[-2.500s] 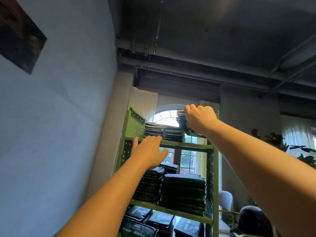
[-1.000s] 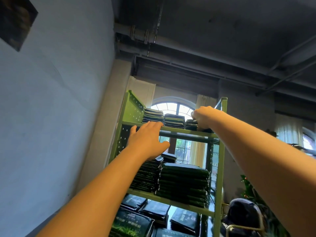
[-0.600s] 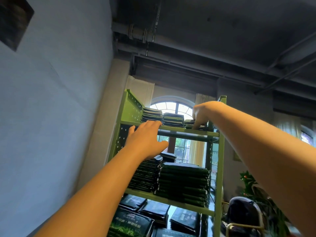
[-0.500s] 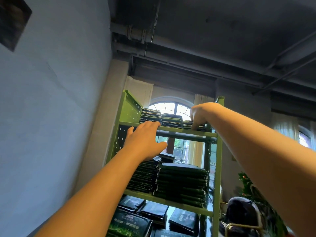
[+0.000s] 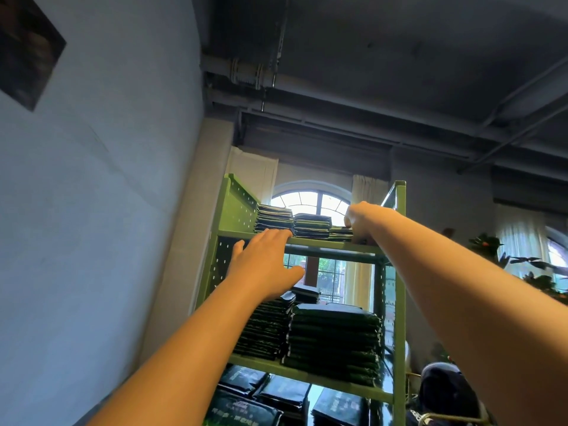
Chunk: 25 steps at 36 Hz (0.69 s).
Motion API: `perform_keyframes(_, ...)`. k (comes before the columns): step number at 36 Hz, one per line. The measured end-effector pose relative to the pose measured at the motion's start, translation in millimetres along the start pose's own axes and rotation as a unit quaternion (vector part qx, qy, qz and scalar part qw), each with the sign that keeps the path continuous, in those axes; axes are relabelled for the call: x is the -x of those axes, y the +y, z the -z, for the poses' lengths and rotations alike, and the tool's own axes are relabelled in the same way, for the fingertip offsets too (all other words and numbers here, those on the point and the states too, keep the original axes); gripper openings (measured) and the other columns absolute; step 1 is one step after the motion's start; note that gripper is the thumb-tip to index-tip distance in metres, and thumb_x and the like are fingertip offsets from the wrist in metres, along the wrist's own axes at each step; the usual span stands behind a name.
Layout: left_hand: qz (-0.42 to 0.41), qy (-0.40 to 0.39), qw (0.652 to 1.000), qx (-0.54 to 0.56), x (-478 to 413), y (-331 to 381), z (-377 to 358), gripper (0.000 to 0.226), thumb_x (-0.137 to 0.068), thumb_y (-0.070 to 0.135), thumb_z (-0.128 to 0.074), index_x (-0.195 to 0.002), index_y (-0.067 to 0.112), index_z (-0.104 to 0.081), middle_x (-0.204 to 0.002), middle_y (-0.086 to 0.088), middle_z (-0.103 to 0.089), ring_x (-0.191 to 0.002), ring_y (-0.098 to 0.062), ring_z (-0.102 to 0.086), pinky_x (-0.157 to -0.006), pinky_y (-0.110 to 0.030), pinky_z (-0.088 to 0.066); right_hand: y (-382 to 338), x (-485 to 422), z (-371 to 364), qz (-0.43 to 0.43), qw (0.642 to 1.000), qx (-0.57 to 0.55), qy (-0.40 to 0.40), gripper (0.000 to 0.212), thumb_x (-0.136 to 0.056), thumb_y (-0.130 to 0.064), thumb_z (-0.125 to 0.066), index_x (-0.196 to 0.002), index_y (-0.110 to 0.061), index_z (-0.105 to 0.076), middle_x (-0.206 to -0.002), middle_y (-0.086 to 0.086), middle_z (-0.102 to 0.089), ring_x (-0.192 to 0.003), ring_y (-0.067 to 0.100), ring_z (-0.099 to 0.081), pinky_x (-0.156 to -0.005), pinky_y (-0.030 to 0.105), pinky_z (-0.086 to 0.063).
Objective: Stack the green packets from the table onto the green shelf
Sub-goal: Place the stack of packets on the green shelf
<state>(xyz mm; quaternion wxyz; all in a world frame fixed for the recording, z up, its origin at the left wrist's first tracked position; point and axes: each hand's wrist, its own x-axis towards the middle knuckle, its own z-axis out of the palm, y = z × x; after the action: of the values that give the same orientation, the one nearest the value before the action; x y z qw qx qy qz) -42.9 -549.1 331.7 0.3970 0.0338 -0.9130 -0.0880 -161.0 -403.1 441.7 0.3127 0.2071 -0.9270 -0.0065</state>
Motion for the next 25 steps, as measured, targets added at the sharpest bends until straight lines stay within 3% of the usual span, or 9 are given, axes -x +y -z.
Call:
perform_keyframes(6,0.004,-0.006,1.000,0.001,0.1,0.1,0.2,0.066,-0.095,0.040,-0.050,-0.152,0.027,-0.018,-0.158,0.007,-0.022,-0.146,-0.017,-0.020,-0.119,-0.051,-0.014,2.6,-0.8,-1.2,0.022,1.000,0.006,0.005,0.027,-0.086,-0.003,-0.064,-0.112,0.002,-0.059,-0.093,0.010,-0.054,-0.080,0.019,-0.055,-0.075,0.022,-0.047)
perform_keyframes(8,0.005,-0.007,1.000,0.001,-0.2,0.2,0.4,0.067,-0.095,0.040,-0.050,-0.152,0.027,-0.018,-0.159,0.007,-0.021,-0.146,-0.017,-0.019,-0.119,-0.051,-0.014,2.3,2.3,1.1,0.024,1.000,0.009,-0.002,0.024,-0.086,-0.004,-0.065,-0.108,0.000,-0.058,-0.096,0.011,-0.056,-0.071,0.015,-0.052,-0.062,0.018,-0.045)
perform_keyframes(10,0.007,-0.007,1.000,0.003,-1.1,0.3,0.0,0.067,-0.095,0.039,-0.050,-0.152,0.027,-0.018,-0.159,0.007,-0.020,-0.147,-0.017,-0.019,-0.119,-0.050,-0.014,2.0,5.5,4.6,0.027,1.000,-0.004,-0.004,0.038,-0.086,-0.006,-0.066,-0.121,0.001,-0.055,-0.105,0.013,-0.060,-0.066,0.013,-0.051,-0.054,0.016,-0.041)
perform_keyframes(13,0.011,-0.013,1.000,0.003,-2.2,0.2,-0.3,0.066,-0.095,0.038,-0.049,-0.152,0.027,-0.018,-0.159,0.006,-0.021,-0.146,-0.017,-0.020,-0.119,-0.050,-0.015,0.6,11.9,10.3,0.041,0.999,-0.016,0.006,0.051,-0.086,-0.010,-0.068,-0.132,0.000,-0.049,-0.111,0.013,-0.060,-0.062,0.013,-0.049,-0.054,0.017,-0.042)
perform_keyframes(16,0.013,-0.024,1.000,0.000,-4.0,1.4,2.7,0.062,-0.097,0.034,-0.046,-0.152,0.026,-0.019,-0.159,0.005,-0.021,-0.146,-0.019,-0.022,-0.119,-0.051,-0.015,-0.3,16.6,13.1,0.071,0.997,-0.004,0.035,0.044,-0.089,-0.011,-0.065,-0.129,0.000,-0.052,-0.115,0.013,-0.060,-0.064,0.013,-0.050,-0.048,0.013,-0.034)
perform_keyframes(20,0.016,-0.053,0.996,0.076,-9.1,-5.1,8.5,0.051,-0.103,0.024,-0.036,-0.153,0.024,-0.023,-0.159,0.001,-0.025,-0.144,-0.022,-0.027,-0.118,-0.048,-0.021,-3.3,22.1,14.4,0.100,0.993,-0.010,0.063,0.027,-0.090,-0.007,-0.057,-0.115,0.001,-0.061,-0.112,0.013,-0.063,-0.084,0.020,-0.057,-0.059,0.016,-0.041)
perform_keyframes(23,0.004,-0.018,0.990,0.140,-3.4,-9.7,8.7,0.047,-0.105,0.022,-0.034,-0.152,0.024,-0.028,-0.161,0.002,-0.021,-0.149,-0.019,-0.017,-0.119,-0.047,-0.020,-8.6,33.1,16.2,0.135,0.987,-0.035,0.081,0.023,-0.093,-0.010,-0.051,-0.110,0.002,-0.063,-0.109,0.013,-0.063,-0.095,0.023,-0.062,-0.079,0.025,-0.053)
perform_keyframes(25,-0.006,0.016,0.988,0.151,5.2,-6.9,7.9,0.044,-0.105,0.022,-0.036,-0.149,0.023,-0.034,-0.160,0.004,-0.023,-0.150,-0.016,-0.013,-0.120,-0.048,-0.017,-12.5,45.2,18.2,0.167,0.980,-0.055,0.096,0.024,-0.095,-0.014,-0.050,-0.107,0.000,-0.065,-0.106,0.013,-0.065,-0.092,0.022,-0.062,-0.079,0.026,-0.051)
